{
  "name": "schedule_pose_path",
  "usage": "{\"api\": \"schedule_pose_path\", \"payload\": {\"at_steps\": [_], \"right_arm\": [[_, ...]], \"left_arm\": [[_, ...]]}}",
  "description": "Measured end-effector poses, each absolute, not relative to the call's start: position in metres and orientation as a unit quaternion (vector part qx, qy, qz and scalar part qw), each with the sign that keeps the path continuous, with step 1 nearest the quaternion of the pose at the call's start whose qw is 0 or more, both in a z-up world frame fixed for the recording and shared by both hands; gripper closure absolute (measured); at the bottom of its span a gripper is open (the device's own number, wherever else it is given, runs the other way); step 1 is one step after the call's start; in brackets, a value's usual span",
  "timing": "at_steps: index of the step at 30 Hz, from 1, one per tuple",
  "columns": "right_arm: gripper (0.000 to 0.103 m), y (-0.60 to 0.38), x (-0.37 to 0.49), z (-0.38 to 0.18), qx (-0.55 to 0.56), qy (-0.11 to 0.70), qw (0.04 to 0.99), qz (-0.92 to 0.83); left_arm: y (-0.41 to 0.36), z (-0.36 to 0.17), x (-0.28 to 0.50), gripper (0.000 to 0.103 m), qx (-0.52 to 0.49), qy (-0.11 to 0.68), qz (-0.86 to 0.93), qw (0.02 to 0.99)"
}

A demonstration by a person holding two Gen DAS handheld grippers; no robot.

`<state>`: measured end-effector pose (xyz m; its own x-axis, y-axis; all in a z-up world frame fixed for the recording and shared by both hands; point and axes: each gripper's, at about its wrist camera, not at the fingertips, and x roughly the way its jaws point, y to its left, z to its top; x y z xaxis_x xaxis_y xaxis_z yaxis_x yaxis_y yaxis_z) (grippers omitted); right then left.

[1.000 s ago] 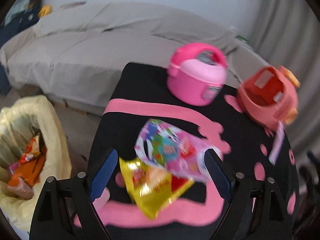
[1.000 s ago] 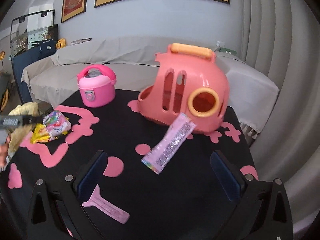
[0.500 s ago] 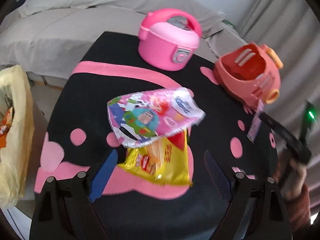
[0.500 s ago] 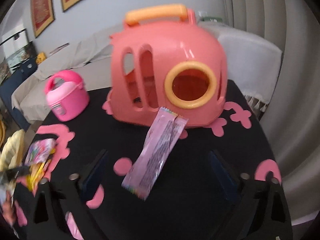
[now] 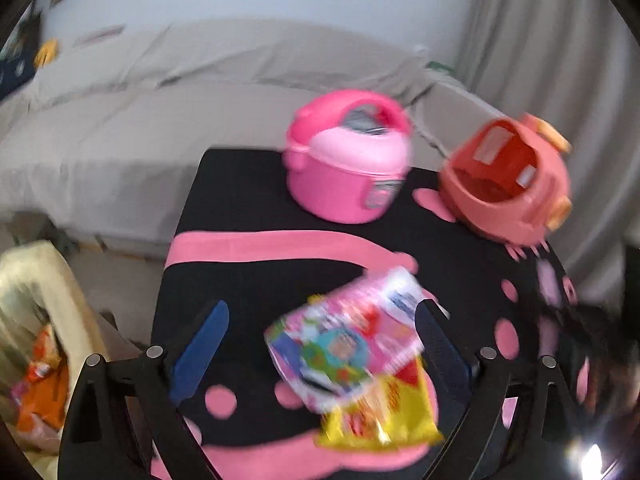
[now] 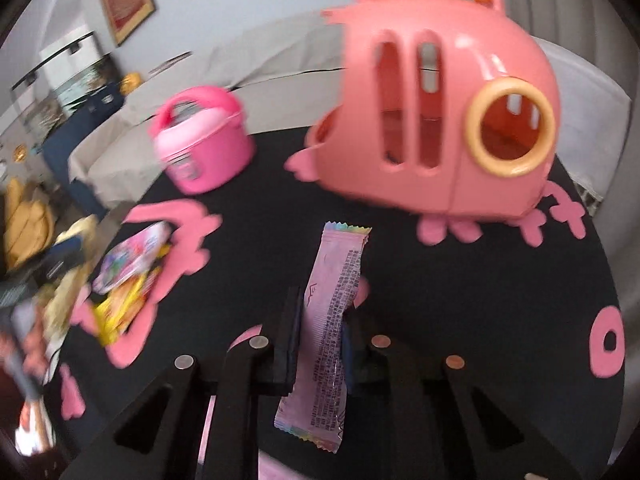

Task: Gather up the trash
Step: 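Grasp the Kleenex packet with the left tool while the right grasps the pink strip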

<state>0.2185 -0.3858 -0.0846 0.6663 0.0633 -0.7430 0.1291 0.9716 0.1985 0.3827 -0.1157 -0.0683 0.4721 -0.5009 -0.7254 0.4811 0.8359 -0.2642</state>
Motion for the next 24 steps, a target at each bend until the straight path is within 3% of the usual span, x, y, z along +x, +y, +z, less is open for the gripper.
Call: {"api": "schedule_pose_path", "payload": {"at_steps": [4,10,17,24], "right_arm": [[0.088,-0.372,0.201,-0.083,0.090,0.415,0.905,-0.009],[0.087,-0.368,0.185,-0.081,0.063,0.412,0.909,-0.019],[0.087,-0.359,0.181,-0.082,0.058,0.406,0.912,-0.015],[0.088,-0.353,0.174,-0.074,0.046,0.393,0.918,-0.014]], "left_arm": [[-0.112,-0.097,0.416,0.018,-0.088,0.512,-0.289,0.804],[-0.117,-0.085,0.390,0.034,-0.066,0.510,-0.325,0.794],[-0.126,-0.079,0.354,0.082,-0.041,0.505,-0.311,0.804],[-0.120,-0.064,0.323,0.092,-0.016,0.472,-0.303,0.827]]}}
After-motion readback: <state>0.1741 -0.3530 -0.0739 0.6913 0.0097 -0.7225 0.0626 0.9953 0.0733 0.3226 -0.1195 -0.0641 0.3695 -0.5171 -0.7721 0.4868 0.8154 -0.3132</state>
